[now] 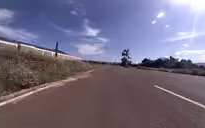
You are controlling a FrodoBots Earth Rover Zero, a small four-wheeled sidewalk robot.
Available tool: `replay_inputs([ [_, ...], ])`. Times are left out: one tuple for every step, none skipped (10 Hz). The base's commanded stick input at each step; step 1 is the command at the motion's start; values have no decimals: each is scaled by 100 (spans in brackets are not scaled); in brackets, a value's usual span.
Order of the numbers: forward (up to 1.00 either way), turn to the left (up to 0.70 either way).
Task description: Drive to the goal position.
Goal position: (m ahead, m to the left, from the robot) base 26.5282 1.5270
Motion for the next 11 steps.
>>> replay_inputs([
  [100,0],
  [100,0],
  [100,0],
  [100,0],
  [100,0],
  [100,0],
  [99,-3],
  [99,-5],
  [99,-20],
  [99,-21],
  [99,-20],
])
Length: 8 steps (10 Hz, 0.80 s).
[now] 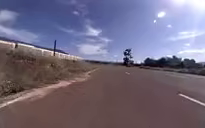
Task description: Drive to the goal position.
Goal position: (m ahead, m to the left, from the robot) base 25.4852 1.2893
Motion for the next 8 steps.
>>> replay_inputs([
  [99,-17],
  [99,0],
  [99,0],
  [99,0],
  [99,0],
  [99,0],
  [99,0],
  [99,0],
])
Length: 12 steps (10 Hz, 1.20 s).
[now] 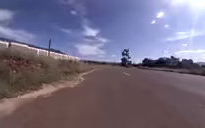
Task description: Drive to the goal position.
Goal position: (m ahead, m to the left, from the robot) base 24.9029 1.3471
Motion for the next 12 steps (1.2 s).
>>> replay_inputs([
  [99,0],
  [98,0],
  [99,0],
  [99,0],
  [99,0],
  [99,0],
  [99,0],
  [98,0],
  [98,0],
  [98,-4],
  [98,-10],
  [98,-16],
])
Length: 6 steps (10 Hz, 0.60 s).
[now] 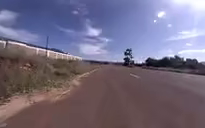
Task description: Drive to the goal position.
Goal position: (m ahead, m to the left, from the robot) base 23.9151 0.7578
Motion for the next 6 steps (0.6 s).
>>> replay_inputs([
  [98,-23],
  [98,-21],
  [98,-17],
  [98,0],
  [98,0],
  [98,0],
])
